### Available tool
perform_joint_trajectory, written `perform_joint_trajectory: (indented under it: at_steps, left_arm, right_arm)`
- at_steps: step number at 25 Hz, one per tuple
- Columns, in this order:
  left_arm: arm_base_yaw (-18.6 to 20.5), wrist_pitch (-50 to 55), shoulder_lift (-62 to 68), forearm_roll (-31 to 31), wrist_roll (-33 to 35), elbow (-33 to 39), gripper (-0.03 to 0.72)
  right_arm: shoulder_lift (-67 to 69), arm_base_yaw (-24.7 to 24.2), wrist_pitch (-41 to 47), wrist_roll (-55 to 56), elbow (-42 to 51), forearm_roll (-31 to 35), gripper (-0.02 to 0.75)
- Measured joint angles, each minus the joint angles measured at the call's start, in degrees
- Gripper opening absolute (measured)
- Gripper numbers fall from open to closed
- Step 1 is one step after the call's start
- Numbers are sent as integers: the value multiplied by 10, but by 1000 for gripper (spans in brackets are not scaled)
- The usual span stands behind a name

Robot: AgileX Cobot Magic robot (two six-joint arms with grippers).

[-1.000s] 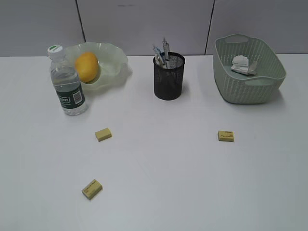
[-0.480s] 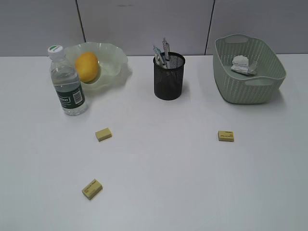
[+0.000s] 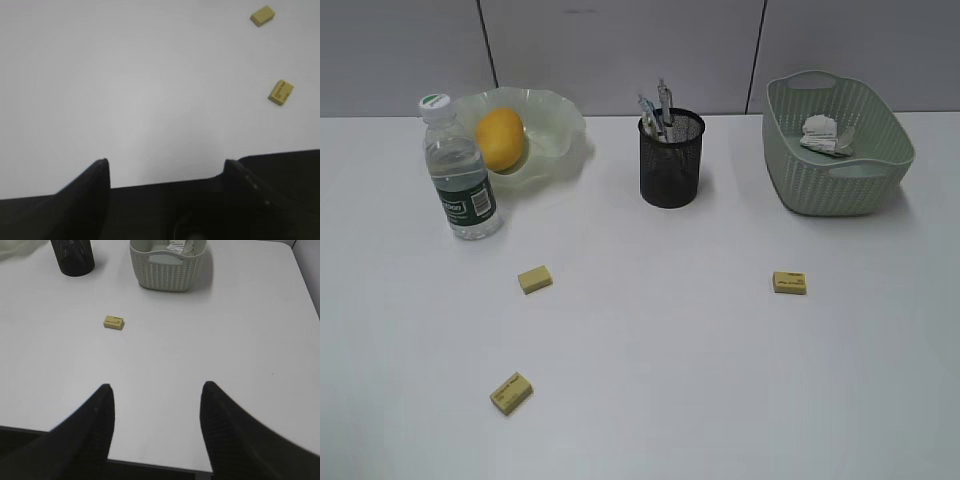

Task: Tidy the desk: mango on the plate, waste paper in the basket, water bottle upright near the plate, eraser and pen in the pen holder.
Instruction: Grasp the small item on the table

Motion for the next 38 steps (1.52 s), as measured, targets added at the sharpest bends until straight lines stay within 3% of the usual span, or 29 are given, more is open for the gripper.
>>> perform_joint_trajectory:
  at_steps: [6,8,15,21,30,38]
  left_arm:
    - [-5,1,184,-32,0,-45,526]
    - [-31,0,254,-29,0,-55,526]
    - [-229,-39,406,0,0,-59,526]
    - [-311,-149,562,0,-5,-81,526]
    - [-348,-201,716,1,-6,-195,518]
    - [-354,-246,786,9,-2,-199,461]
  right_arm:
    - [0,0,0,0,0,0,437]
    - [0,0,0,0,0,0,437]
    - [0,0,0,0,0,0,436]
    - [0,0,-1,0,0,0,435]
    - [0,0,-1,0,0,0,434]
    - [0,0,-1,0,0,0,433]
